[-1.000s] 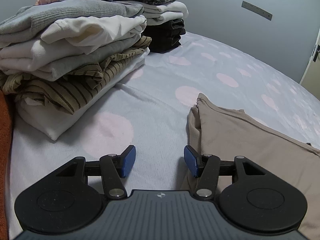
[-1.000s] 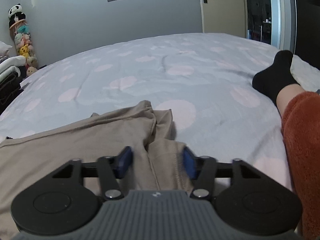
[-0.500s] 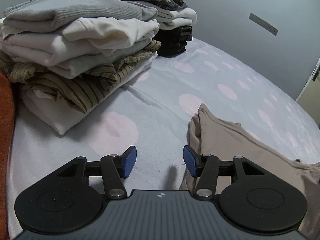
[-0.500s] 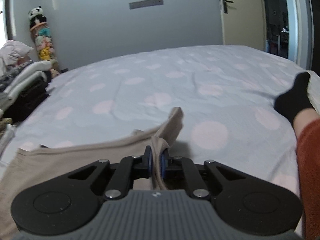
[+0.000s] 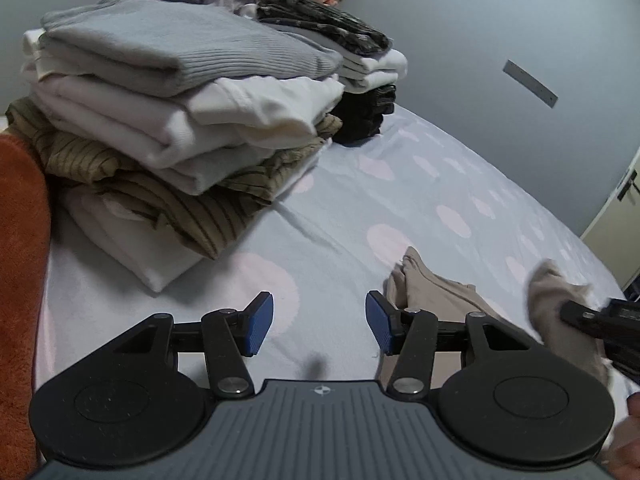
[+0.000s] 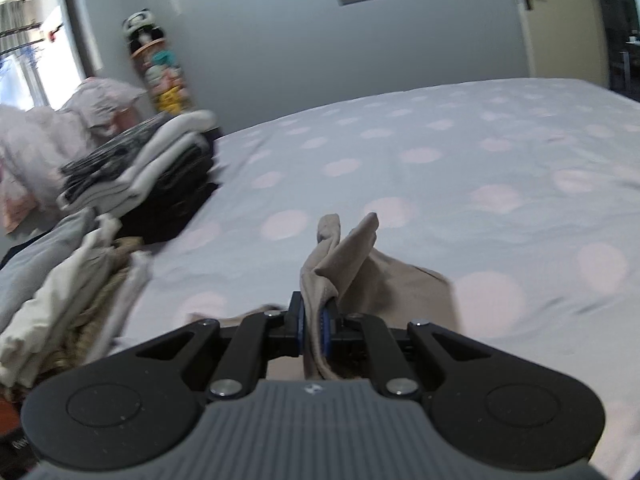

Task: Fold clothes

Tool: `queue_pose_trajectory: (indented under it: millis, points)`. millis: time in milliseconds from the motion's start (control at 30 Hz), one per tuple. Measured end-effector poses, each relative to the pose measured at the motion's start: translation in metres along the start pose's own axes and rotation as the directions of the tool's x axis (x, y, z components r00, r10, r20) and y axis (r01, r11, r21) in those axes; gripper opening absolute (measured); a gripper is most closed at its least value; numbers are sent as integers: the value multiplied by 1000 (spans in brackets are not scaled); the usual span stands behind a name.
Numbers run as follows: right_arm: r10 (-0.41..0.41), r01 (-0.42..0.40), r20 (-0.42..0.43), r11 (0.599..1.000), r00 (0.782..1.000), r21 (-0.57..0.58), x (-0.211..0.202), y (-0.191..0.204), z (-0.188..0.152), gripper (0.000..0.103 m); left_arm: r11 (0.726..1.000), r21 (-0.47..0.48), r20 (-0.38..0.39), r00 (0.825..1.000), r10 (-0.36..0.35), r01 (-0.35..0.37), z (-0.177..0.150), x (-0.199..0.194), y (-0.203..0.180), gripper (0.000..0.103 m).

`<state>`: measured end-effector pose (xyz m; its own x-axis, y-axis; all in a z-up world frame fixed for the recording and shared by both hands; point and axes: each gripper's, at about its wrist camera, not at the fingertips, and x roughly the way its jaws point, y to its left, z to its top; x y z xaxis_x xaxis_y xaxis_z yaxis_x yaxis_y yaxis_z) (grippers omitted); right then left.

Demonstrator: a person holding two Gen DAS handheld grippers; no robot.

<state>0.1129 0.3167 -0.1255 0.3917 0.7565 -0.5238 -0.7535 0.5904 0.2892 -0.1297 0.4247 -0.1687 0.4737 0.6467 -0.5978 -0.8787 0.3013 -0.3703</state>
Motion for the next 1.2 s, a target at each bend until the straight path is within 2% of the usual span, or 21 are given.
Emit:
queue_pose_trajectory:
  millis: [233,500,600,700,800,1033,1167,1200]
  points:
    - [91,-97,-86,994,992,-58,31,64,-21,10,999,-32,-24,1000,-1,1,5,0,9,59]
    - [69,-85,-202,994,977,-68,67,87,-45,10,1000,1,-35,999,-4,4,7,-1,7,59]
    - [51,-78,-219,990,974,-116,71,94,-50,15,1000,28,-40,999,1,0,6,-3,4,59]
    - [53,-87,-199,983,979,-164,60,96,-46,20,999,48,-40,999,-1,3,4,-5,1,59]
    - [70,-97,-137,975,988,-199,36,93,-42,38,998,68,-32,999,-9,11,0,-10,-3,59]
    - [67,-61,9,950,998,-307,-33,70,-39,62,979,197,-23,998,-50,53,-19,-25,-20,59]
    - [67,-64,-2,946,998,-317,-63,45,-44,65,969,227,-40,995,-89,95,-27,-39,-24,59]
    - [68,-67,-10,946,998,-317,-70,39,-46,69,969,223,-44,995,-95,102,-29,-42,-24,59]
